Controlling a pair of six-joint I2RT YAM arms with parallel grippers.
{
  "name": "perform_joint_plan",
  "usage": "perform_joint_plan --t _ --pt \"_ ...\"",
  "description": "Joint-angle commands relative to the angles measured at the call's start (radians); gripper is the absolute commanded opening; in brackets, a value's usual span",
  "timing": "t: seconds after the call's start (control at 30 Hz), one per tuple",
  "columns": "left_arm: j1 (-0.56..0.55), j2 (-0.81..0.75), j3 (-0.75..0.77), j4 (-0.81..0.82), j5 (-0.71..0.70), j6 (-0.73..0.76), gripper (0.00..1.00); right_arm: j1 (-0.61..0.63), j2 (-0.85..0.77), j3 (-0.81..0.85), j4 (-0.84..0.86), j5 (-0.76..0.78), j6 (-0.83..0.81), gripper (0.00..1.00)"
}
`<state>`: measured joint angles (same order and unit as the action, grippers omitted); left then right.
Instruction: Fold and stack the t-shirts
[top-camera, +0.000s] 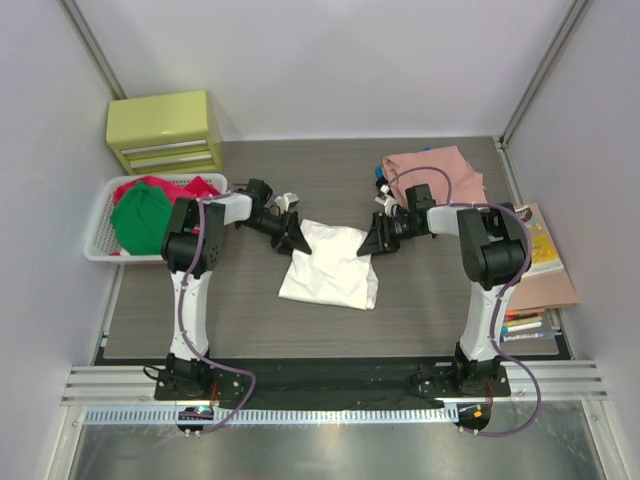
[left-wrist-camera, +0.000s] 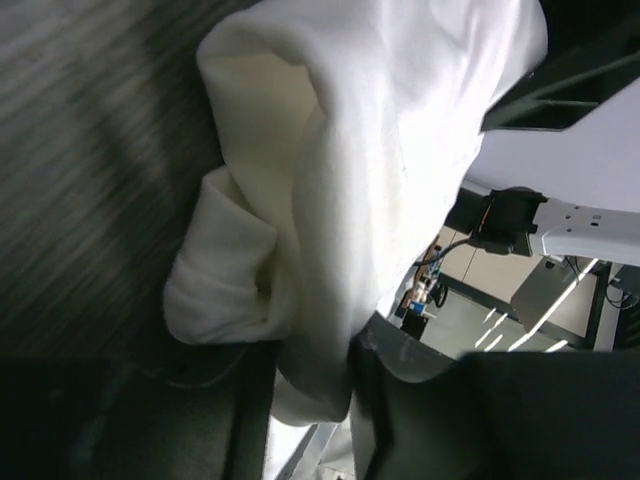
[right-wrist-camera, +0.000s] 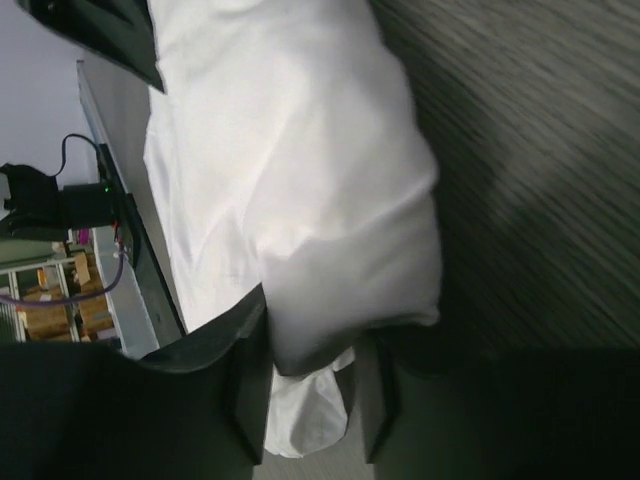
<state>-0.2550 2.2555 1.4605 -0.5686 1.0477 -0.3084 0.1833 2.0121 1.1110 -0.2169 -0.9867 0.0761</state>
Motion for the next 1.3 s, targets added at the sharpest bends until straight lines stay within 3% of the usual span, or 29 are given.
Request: perform_joint_plan --t 0.0,0.13,0.17,0.23,0.7,1.27 --pt "-0.013 0.055 0.001 0.018 -0.132 0.037 0.27 0.030 0.076 -0.016 -0.067 0.187 -0.042 0.28" --pt "-0.015 0.070 0.008 0.006 -0.127 0.045 0.02 0.030 0.079 -0.016 -0.078 0.186 -0.044 0.14" --pt "-0.015 0.073 0.009 0.003 -0.132 0.048 0.00 0.031 0.077 -0.017 -0.079 0.187 -0.044 0.10" --pt "-0.015 0.076 0.011 -0.002 -0.123 0.051 0.00 0.031 0.079 -0.016 -0.079 0.187 -0.045 0.01" --pt "-0.047 -0.019 0.035 -0.043 -0.107 0.120 0.00 0.064 0.028 0.019 -0.133 0.103 -0.113 0.01" --pt "-0.069 -0.321 -0.035 -0.059 -0.169 0.190 0.00 0.071 -0.170 0.024 -0.220 -0.013 -0.157 0.01"
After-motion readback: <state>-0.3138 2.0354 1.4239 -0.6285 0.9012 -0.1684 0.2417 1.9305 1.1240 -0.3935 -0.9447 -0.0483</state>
